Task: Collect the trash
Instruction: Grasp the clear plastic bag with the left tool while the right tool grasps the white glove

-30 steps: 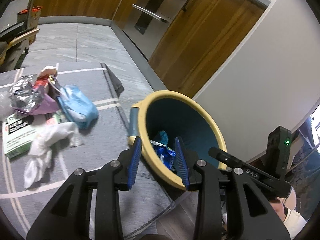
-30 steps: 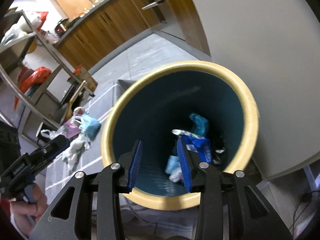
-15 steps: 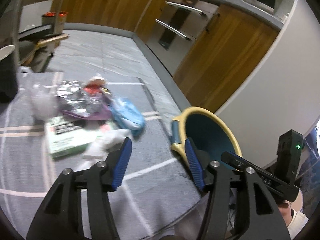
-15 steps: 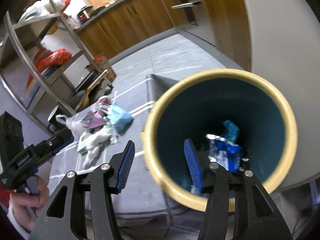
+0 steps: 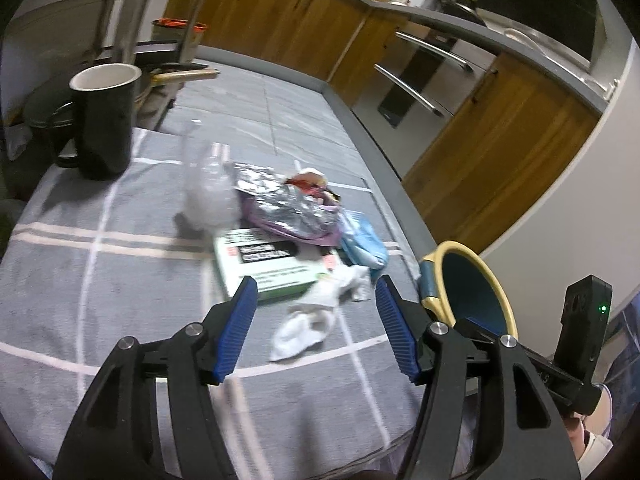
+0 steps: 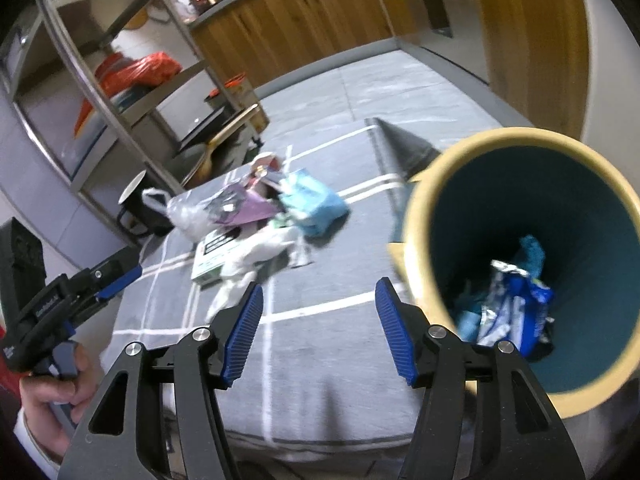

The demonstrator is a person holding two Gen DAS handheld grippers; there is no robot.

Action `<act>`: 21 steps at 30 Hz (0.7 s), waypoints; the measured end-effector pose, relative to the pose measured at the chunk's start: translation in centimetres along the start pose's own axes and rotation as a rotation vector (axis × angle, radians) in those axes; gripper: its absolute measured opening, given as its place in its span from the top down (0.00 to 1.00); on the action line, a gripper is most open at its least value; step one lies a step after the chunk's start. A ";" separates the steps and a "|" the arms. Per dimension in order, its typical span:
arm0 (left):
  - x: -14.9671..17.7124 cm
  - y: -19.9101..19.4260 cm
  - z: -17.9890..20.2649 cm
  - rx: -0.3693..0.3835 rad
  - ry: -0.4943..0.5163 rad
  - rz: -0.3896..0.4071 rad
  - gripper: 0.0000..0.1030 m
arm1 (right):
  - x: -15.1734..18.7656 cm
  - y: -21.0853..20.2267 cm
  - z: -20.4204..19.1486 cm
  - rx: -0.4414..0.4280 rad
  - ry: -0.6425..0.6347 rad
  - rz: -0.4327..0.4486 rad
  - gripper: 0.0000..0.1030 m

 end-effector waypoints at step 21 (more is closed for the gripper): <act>-4.3 2.4 -7.2 -0.138 -0.049 0.044 0.40 | 1.1 6.0 -4.8 -0.073 -0.063 -0.087 0.40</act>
Point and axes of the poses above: each gripper's, at about its wrist camera, not at the fingertips, and y roughly the way its jaws point, z to its right, x to its underside, the point moved 4 cm from there along y, roughly the way its jaws point, and after that the axes turned 9 degrees about z, right-handed, at the moved point
